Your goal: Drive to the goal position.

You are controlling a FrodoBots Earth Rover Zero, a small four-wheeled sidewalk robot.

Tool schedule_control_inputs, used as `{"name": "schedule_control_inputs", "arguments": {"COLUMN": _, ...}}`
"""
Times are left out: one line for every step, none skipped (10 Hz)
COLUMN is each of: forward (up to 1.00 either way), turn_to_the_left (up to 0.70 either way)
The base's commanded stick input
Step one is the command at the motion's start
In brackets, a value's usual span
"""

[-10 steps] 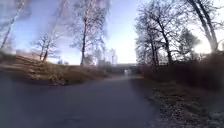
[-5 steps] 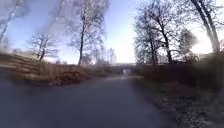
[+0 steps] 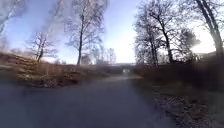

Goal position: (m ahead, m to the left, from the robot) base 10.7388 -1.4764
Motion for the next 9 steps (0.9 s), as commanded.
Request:
{"name": "schedule_control_inputs", "arguments": {"forward": 0.85, "turn_to_the_left": 0.34}}
{"name": "schedule_control_inputs", "arguments": {"forward": 0.85, "turn_to_the_left": 0.34}}
{"name": "schedule_control_inputs", "arguments": {"forward": 0.85, "turn_to_the_left": 0.34}}
{"name": "schedule_control_inputs", "arguments": {"forward": 0.85, "turn_to_the_left": 0.33}}
{"name": "schedule_control_inputs", "arguments": {"forward": 0.85, "turn_to_the_left": 0.00}}
{"name": "schedule_control_inputs", "arguments": {"forward": 0.85, "turn_to_the_left": 0.00}}
{"name": "schedule_control_inputs", "arguments": {"forward": 0.85, "turn_to_the_left": 0.00}}
{"name": "schedule_control_inputs", "arguments": {"forward": 0.85, "turn_to_the_left": 0.00}}
{"name": "schedule_control_inputs", "arguments": {"forward": 0.85, "turn_to_the_left": 0.00}}
